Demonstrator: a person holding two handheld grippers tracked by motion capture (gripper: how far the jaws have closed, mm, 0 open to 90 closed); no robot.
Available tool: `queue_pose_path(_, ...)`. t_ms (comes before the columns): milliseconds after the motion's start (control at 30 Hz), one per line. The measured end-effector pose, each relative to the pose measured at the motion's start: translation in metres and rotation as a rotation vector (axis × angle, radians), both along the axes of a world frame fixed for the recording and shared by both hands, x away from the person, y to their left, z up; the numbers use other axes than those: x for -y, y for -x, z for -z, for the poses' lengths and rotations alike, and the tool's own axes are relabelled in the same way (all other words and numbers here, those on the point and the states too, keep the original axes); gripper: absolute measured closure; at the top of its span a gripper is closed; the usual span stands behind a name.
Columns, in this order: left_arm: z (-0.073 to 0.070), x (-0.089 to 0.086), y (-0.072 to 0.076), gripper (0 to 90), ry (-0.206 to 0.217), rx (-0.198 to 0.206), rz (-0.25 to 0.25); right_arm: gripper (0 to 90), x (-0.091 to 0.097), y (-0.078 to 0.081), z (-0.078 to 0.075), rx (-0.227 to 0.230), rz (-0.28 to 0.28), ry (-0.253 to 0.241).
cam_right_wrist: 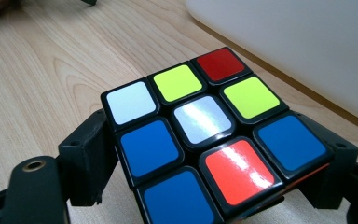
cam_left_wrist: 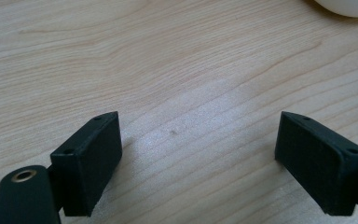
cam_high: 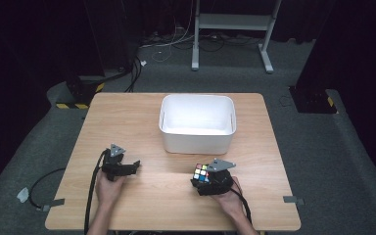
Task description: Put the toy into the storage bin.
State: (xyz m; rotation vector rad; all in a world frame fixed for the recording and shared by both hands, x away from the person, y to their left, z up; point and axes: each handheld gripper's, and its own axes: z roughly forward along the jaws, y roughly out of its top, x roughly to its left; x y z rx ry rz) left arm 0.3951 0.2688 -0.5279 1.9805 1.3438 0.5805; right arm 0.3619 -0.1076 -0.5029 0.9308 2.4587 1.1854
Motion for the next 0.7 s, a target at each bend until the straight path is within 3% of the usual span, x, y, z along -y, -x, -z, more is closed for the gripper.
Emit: queue_pose_path(700, 0.0000, 0.0000, 0.0000, 14.8, 0.000, 0.000, 0.000, 18.4, 0.0074, 0.0002, -0.0070, -0.004, -0.004, -0.002)
